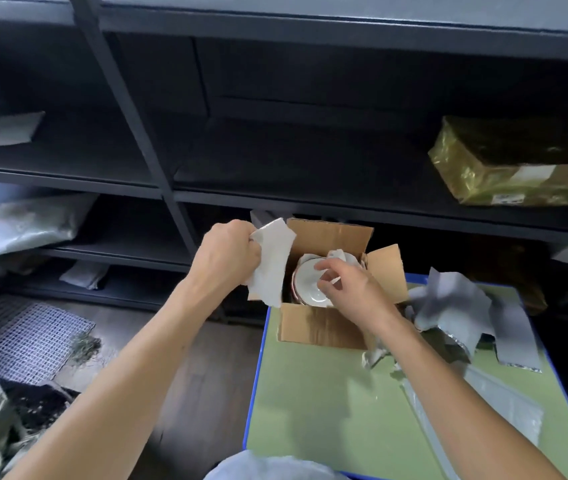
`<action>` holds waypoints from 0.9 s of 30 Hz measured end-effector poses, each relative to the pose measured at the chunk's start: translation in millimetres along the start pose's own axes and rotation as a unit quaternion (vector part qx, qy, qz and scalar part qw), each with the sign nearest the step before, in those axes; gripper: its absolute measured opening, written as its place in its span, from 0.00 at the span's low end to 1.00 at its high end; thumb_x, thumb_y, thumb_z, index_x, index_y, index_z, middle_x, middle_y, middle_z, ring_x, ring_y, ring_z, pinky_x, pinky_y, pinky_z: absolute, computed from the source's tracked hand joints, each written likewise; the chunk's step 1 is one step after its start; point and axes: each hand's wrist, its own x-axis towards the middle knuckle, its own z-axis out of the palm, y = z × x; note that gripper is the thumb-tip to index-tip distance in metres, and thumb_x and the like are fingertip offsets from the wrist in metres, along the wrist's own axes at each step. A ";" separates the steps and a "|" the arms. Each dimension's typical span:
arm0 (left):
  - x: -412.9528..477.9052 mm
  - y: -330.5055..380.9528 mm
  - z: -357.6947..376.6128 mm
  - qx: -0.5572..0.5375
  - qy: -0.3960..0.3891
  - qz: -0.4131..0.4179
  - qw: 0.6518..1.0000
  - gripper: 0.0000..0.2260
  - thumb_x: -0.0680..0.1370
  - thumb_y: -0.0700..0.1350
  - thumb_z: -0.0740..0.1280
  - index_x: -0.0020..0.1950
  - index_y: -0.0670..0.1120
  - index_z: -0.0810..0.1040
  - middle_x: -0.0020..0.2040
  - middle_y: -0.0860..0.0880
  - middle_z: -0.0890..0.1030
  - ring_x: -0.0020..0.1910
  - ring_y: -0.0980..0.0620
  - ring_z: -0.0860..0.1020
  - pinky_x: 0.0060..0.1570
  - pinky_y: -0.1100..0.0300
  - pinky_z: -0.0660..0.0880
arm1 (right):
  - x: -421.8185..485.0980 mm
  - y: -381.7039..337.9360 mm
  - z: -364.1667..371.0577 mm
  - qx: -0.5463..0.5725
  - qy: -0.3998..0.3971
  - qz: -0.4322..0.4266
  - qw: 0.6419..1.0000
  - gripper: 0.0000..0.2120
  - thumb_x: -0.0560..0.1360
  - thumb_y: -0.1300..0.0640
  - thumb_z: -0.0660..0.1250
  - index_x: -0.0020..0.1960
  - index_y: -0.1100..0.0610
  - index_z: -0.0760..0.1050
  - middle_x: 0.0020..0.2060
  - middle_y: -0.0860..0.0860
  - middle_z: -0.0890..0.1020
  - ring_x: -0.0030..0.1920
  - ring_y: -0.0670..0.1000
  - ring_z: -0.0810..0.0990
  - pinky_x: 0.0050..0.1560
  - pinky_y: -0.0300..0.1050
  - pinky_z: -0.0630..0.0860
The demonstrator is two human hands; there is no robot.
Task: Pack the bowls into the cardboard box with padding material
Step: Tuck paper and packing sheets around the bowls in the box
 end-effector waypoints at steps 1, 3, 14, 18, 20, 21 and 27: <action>4.7 4.7 -0.9 0.018 -0.020 -0.001 1.000 0.11 0.75 0.39 0.57 0.45 0.41 0.79 0.37 0.42 0.83 0.33 0.45 0.80 0.29 0.56 0.74 | 2.1 -1.3 2.4 -0.006 -0.001 -0.004 1.000 0.15 0.78 0.51 0.62 0.63 0.37 0.71 0.48 0.37 0.78 0.56 0.48 0.77 0.53 0.50 0.79; 13.2 14.4 -0.2 0.045 -0.066 0.000 0.997 0.11 0.75 0.37 0.57 0.45 0.42 0.79 0.32 0.45 0.83 0.31 0.46 0.83 0.33 0.55 0.80 | 7.2 -4.4 5.0 -0.009 0.001 -0.009 1.000 0.18 0.78 0.51 0.62 0.64 0.34 0.68 0.50 0.37 0.77 0.57 0.50 0.75 0.55 0.51 0.77; 43.1 41.7 28.2 0.109 -0.125 0.034 0.986 0.04 0.72 0.35 0.59 0.38 0.42 0.68 0.29 0.45 0.79 0.32 0.45 0.81 0.38 0.53 0.82 | 38.7 -20.4 17.1 0.023 -0.124 0.014 0.992 0.21 0.77 0.51 0.58 0.69 0.47 0.73 0.59 0.43 0.80 0.60 0.47 0.78 0.62 0.47 0.75; 54.1 41.1 36.4 0.143 -0.112 0.038 0.983 0.05 0.74 0.36 0.60 0.40 0.44 0.67 0.29 0.47 0.76 0.33 0.45 0.80 0.37 0.54 0.81 | 37.4 -8.7 30.2 0.028 -0.157 0.000 0.987 0.23 0.76 0.48 0.56 0.71 0.43 0.71 0.58 0.40 0.80 0.52 0.40 0.79 0.61 0.47 0.75; 58.3 42.3 38.3 0.156 -0.110 0.040 0.981 0.04 0.74 0.36 0.60 0.42 0.44 0.67 0.31 0.47 0.74 0.35 0.45 0.78 0.35 0.56 0.76 | 35.4 -5.2 30.7 0.041 -0.161 0.004 0.986 0.21 0.78 0.51 0.58 0.70 0.41 0.71 0.57 0.39 0.81 0.52 0.42 0.80 0.61 0.46 0.75; 60.1 43.4 40.1 0.162 -0.110 0.043 0.980 0.04 0.74 0.36 0.60 0.43 0.44 0.67 0.31 0.47 0.72 0.36 0.45 0.77 0.35 0.56 0.75 | 35.4 -2.2 30.8 0.045 -0.160 0.009 0.986 0.21 0.78 0.52 0.59 0.70 0.42 0.71 0.58 0.39 0.81 0.54 0.42 0.80 0.62 0.46 0.75; 52.6 53.3 49.0 0.172 -0.125 0.051 0.976 0.06 0.77 0.43 0.63 0.44 0.43 0.68 0.30 0.48 0.72 0.37 0.44 0.79 0.39 0.54 0.78 | 46.8 11.4 13.2 0.045 0.041 0.030 0.998 0.12 0.79 0.56 0.63 0.60 0.44 0.76 0.52 0.44 0.82 0.55 0.46 0.79 0.57 0.48 0.77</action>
